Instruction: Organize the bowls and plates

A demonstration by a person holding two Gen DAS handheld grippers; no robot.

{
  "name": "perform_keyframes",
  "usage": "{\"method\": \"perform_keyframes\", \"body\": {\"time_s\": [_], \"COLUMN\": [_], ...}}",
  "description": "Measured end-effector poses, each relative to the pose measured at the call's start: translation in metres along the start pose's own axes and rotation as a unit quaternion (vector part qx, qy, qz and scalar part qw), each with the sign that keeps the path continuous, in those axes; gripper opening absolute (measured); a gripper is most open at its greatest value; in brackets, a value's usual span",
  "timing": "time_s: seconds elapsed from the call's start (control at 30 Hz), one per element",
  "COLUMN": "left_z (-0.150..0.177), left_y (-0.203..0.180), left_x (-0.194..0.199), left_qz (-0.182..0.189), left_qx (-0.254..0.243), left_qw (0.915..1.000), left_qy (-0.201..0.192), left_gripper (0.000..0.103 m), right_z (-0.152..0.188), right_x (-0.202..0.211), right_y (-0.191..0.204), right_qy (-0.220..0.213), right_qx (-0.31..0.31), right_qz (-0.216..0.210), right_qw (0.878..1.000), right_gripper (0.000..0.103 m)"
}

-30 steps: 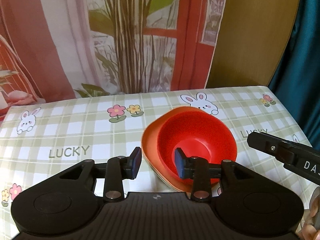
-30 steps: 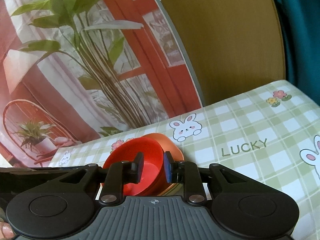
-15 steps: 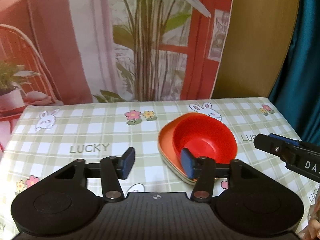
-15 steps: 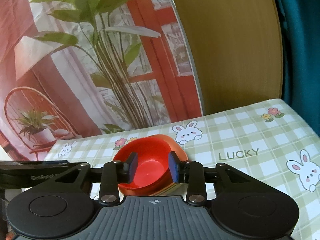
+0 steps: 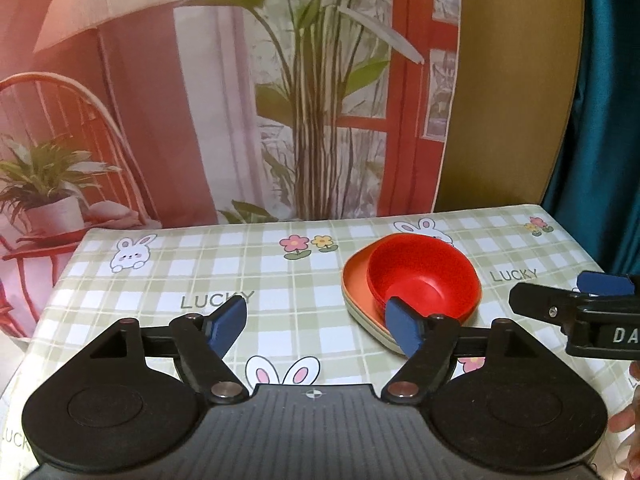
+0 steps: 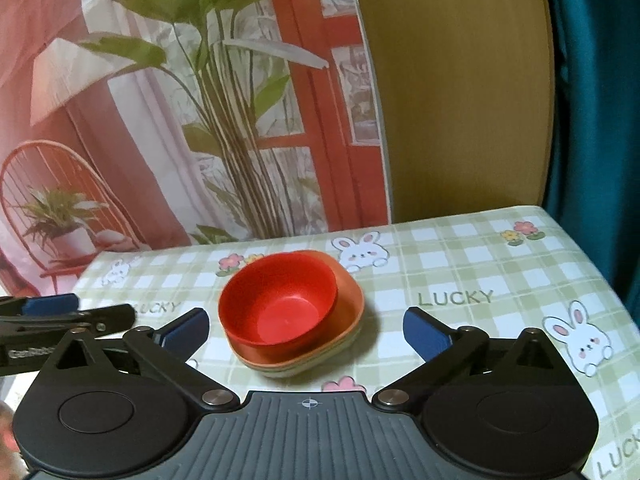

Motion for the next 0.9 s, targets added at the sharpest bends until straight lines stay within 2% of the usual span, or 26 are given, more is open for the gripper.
{"method": "perform_keyframes", "body": {"time_s": [0.13,0.23,0.53,0.73,0.9], "left_z": [0.0,-0.003,-0.018,-0.031,-0.044], "left_y": [0.008,0.015,0.022,0.021,0.013], "left_x": [0.014,0.026,0.075,0.12,0.162], "left_qz": [-0.002,-0.017,-0.108,-0.1,-0.105], "left_qx": [0.021,0.03,0.001,0.009,0.003], "left_qw": [0.9997,0.9991,0.9927,0.9913,0.9869], "left_qy": [-0.011,-0.025,-0.053,-0.085,-0.123], "left_gripper": [0.079,0.079,0.079,0.079,0.079], "right_z": [0.001,-0.001,-0.017,-0.037,-0.055], "right_x": [0.011,0.019,0.059,0.1,0.14], "right_y": [0.001,0.002,0.008,0.016,0.025], "right_qy": [-0.007,-0.013,-0.041,-0.072,-0.108], "right_qx": [0.004,0.005,0.001,0.004,0.012], "right_qz": [0.006,0.004,-0.012,-0.019,-0.026], "right_qw": [1.0,1.0,0.999,0.997,0.994], "right_gripper": [0.103,0.103,0.103,0.103,0.103]}}
Point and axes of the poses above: each gripper's, at about its wrist camera, not at the fingertips, and x roughly against the way its jaws point, y to its left, z to its underside, the point moved 6 cm from there along -x, roughly the way its jaws point, and after that the axes turned 10 degrees about z, right-handed, at the moved point
